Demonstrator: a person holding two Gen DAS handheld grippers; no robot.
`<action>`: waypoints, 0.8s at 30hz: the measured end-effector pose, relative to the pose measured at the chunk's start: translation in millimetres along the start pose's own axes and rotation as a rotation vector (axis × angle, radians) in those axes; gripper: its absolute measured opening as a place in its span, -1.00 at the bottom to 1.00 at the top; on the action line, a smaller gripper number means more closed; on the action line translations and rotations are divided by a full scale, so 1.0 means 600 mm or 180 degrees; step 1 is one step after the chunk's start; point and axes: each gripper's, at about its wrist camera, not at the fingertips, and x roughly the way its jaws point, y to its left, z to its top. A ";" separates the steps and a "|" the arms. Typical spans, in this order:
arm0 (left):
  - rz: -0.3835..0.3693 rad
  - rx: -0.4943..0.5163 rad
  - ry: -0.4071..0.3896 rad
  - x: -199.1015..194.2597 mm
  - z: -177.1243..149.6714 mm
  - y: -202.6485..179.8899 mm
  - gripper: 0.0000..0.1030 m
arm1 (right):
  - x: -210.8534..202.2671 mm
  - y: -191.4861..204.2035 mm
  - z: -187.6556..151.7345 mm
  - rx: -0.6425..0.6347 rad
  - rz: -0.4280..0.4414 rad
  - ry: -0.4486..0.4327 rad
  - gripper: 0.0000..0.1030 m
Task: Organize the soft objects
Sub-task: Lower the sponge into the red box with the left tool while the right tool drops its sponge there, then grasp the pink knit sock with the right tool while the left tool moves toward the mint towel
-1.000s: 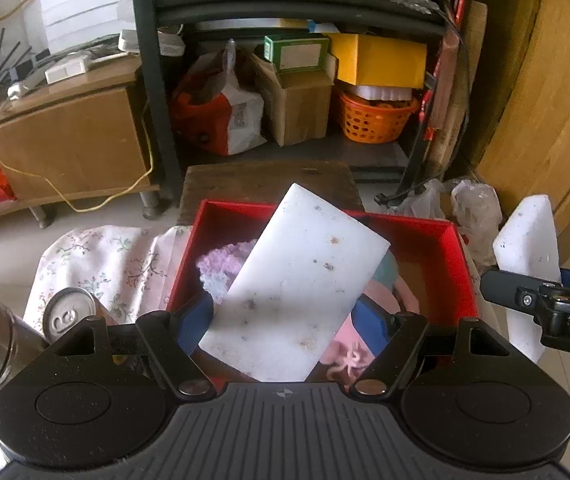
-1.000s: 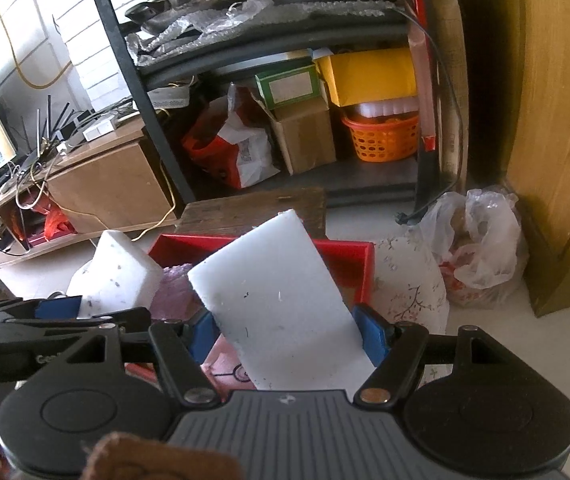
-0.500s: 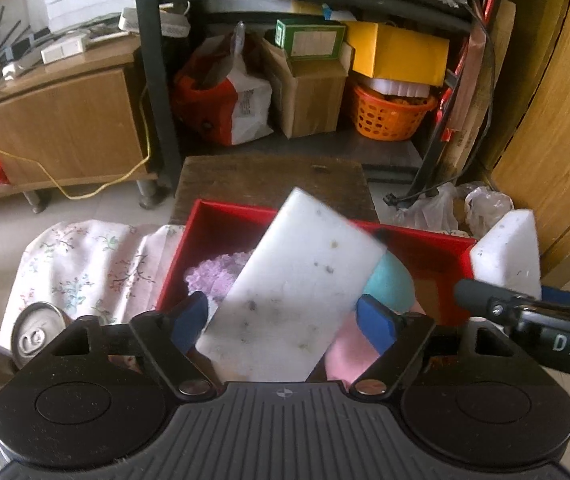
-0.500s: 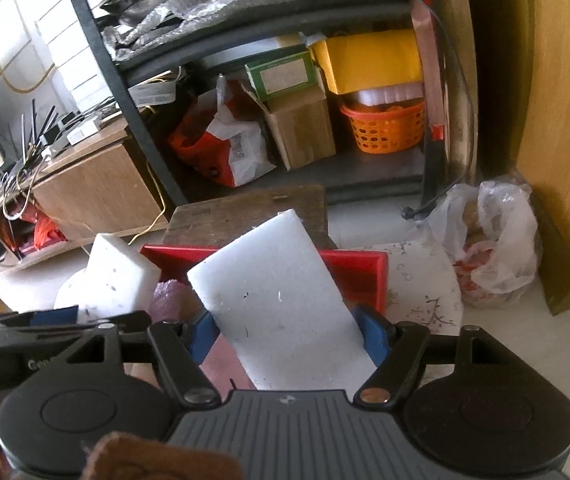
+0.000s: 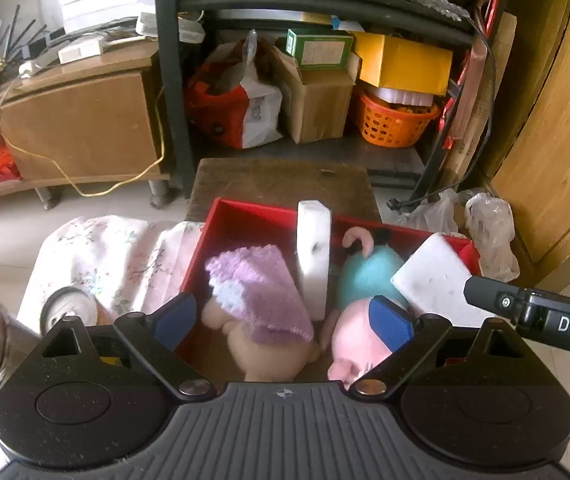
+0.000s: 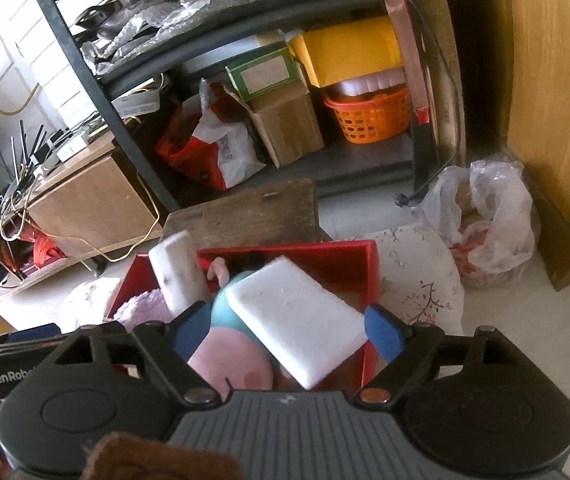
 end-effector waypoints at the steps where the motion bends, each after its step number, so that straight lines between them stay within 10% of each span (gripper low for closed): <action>1: -0.0001 -0.0003 -0.0003 -0.005 -0.004 0.003 0.75 | -0.005 0.003 -0.002 -0.0021 -0.0009 -0.0005 0.11; 24: 0.0083 0.0085 0.0338 -0.047 -0.128 0.080 0.77 | -0.057 0.062 -0.109 -0.0444 0.0021 0.0271 0.12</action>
